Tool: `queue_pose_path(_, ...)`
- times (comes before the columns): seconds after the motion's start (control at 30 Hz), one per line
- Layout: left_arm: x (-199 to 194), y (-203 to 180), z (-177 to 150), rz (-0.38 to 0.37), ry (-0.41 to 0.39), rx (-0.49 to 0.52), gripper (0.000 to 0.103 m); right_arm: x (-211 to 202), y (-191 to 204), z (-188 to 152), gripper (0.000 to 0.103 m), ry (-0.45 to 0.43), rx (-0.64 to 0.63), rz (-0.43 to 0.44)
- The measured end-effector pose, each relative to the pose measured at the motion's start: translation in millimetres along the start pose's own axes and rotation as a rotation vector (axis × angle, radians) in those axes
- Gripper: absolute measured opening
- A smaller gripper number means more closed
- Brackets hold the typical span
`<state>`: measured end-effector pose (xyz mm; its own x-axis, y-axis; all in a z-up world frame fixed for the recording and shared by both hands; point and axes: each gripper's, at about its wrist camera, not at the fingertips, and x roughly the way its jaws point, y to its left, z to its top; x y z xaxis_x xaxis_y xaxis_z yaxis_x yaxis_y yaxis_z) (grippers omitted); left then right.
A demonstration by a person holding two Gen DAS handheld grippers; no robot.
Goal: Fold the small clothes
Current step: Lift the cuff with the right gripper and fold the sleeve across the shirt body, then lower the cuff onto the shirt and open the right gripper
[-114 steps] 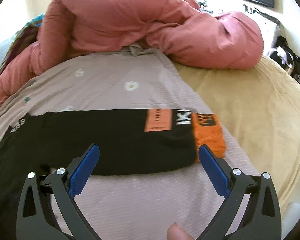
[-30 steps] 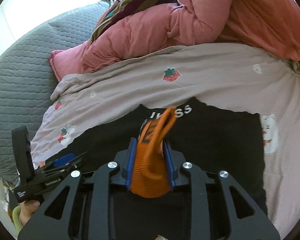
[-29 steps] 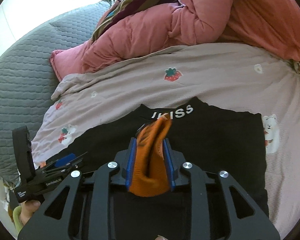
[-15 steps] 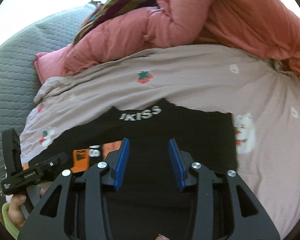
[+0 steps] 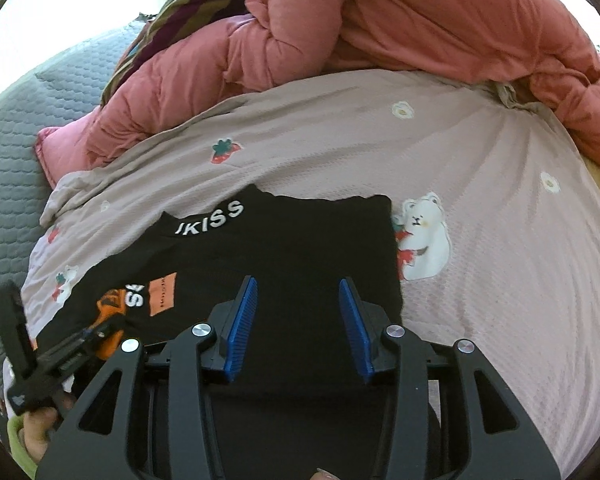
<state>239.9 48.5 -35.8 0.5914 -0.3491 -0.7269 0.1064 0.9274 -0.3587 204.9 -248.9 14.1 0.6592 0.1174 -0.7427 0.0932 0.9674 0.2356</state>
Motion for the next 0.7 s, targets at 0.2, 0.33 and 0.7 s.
queue_pose_path(0.2, -30, 0, 16, 0.032, -0.057, 0.043, 0.008, -1, -7, -3, 0.041, -0.001, 0.004, -0.011)
queue_pose_path(0.33, -24, 10, 17, 0.040, -0.005, 0.020, 0.014, -1, -5, -3, 0.042, -0.001, 0.000, -0.009)
queue_pose_path(0.7, -41, 25, 23, 0.052, -0.044, -0.014, 0.019, 13, 22, -18, 0.042, 0.025, -0.118, -0.021)
